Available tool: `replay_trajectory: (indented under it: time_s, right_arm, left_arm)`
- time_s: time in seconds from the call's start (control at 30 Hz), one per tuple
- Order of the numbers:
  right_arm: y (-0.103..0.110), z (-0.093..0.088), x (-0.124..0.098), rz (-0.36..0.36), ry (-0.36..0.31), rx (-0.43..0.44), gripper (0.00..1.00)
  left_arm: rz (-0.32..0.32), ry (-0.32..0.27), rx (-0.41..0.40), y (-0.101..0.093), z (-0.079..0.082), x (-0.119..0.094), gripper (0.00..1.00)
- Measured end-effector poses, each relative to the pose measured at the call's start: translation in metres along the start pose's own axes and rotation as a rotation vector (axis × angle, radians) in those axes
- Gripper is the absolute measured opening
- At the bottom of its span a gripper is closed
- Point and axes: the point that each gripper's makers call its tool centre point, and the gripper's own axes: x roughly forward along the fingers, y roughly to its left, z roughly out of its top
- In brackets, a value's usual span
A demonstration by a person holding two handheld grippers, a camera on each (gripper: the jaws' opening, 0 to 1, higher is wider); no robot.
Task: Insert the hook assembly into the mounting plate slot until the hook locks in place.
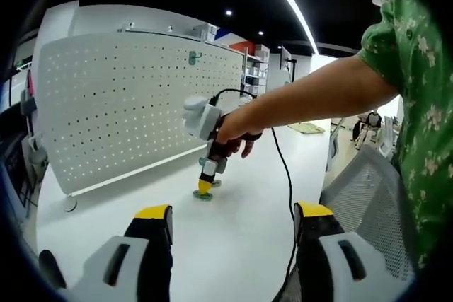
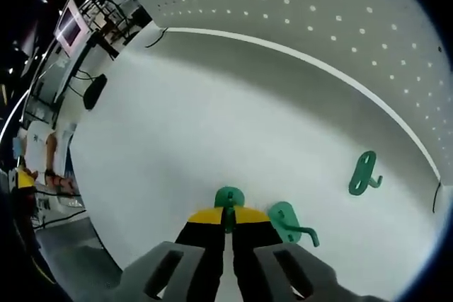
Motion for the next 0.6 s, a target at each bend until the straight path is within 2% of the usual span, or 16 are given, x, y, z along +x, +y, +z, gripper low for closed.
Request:
replay_trajectory:
  time_s: [0.13,0.23,0.37,0.47,0.6]
  right_arm:
    - [-0.0017,0.0,0.0,0.001,-0.004,0.002,0.01]
    - [-0.0012,-0.002,0.0,-0.001,0.005,-0.064,0.01]
    - [-0.0008,-0.0011,-0.0003,-0.007,0.004,-0.052,0.02]
    - [0.0,-0.001,-0.0001,-0.008,0.003,-0.052,0.06]
    - [0.0018,-0.0004,-0.0014,-0.018,0.003,-0.069,0.04]
  left_arm:
    - [-0.003,0.0,0.0,-0.0003,-0.0001,0.0008,0.72]
    - [-0.006,0.004,0.001,-0.0011,-0.0009,0.0013,0.72]
    - [-0.009,0.003,0.001,-0.0014,-0.0008,0.0015,0.72]
    - [-0.008,0.0,0.001,-0.0009,0.0004,0.0011,0.71]
    - [-0.008,0.0,0.002,-0.0007,0.0006,0.001,0.71]
